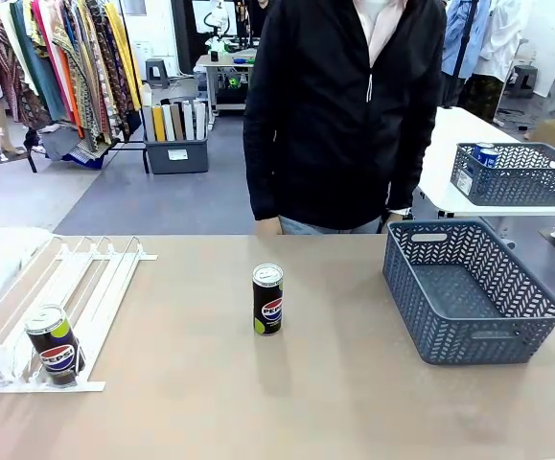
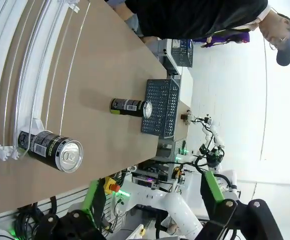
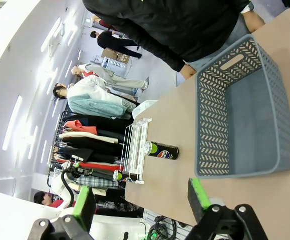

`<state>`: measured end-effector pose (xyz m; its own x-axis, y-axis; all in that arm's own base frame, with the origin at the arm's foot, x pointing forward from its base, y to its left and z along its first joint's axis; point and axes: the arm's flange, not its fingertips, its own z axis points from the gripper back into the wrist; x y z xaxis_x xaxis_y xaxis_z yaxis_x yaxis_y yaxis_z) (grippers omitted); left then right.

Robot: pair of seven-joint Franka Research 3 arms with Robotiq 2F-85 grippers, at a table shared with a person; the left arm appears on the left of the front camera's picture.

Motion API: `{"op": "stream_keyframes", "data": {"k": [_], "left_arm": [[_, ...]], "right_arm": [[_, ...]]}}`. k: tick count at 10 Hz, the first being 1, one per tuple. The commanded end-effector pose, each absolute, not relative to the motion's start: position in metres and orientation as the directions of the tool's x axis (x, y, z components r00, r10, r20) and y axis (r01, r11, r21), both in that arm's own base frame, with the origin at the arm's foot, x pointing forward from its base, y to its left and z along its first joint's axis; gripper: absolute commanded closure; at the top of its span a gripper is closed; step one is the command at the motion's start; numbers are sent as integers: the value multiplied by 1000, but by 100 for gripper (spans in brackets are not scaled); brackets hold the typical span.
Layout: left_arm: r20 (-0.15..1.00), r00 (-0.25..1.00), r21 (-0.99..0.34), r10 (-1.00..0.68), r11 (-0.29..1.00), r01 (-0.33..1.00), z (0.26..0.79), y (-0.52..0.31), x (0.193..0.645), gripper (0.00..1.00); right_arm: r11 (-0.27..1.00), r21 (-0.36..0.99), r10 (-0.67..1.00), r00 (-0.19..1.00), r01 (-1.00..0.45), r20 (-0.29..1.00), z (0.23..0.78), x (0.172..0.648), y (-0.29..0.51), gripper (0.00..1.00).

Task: Retrieve and store the cans from the dispenser.
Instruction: Pick up one can from the Automatic Can Dispenser and place it in the middle of the table.

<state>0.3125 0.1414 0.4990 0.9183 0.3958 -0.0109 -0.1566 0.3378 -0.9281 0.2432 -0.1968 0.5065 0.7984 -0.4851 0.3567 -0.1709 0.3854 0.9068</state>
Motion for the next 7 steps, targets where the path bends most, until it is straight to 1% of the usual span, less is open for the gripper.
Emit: {"op": "stream_keyframes", "data": {"k": [1,2,3,4,5,6,7], "left_arm": [[33,917,-891,397,428,-154,509,132,314,0],[61,928,-779,367,599,-186,518,110,318,0],[132,931,-633,341,752,-185,525,81,323,0],[238,924,-431,299,885,-175,529,50,327,0],[282,940,-256,192,959,-120,530,24,333,0],[286,957,-118,42,993,-8,528,0,341,0],[277,961,-39,1,999,11,525,-18,350,0]], "right_arm": [[379,902,-489,784,-205,383,509,246,-197,0],[379,902,-489,784,-205,383,509,246,-197,0],[379,902,-489,784,-205,383,509,246,-197,0],[379,902,-489,784,-205,383,509,246,-197,0],[379,902,-489,784,-205,383,509,246,-197,0],[379,902,-489,784,-205,383,509,246,-197,0],[379,902,-489,784,-205,383,509,246,-197,0]]}}
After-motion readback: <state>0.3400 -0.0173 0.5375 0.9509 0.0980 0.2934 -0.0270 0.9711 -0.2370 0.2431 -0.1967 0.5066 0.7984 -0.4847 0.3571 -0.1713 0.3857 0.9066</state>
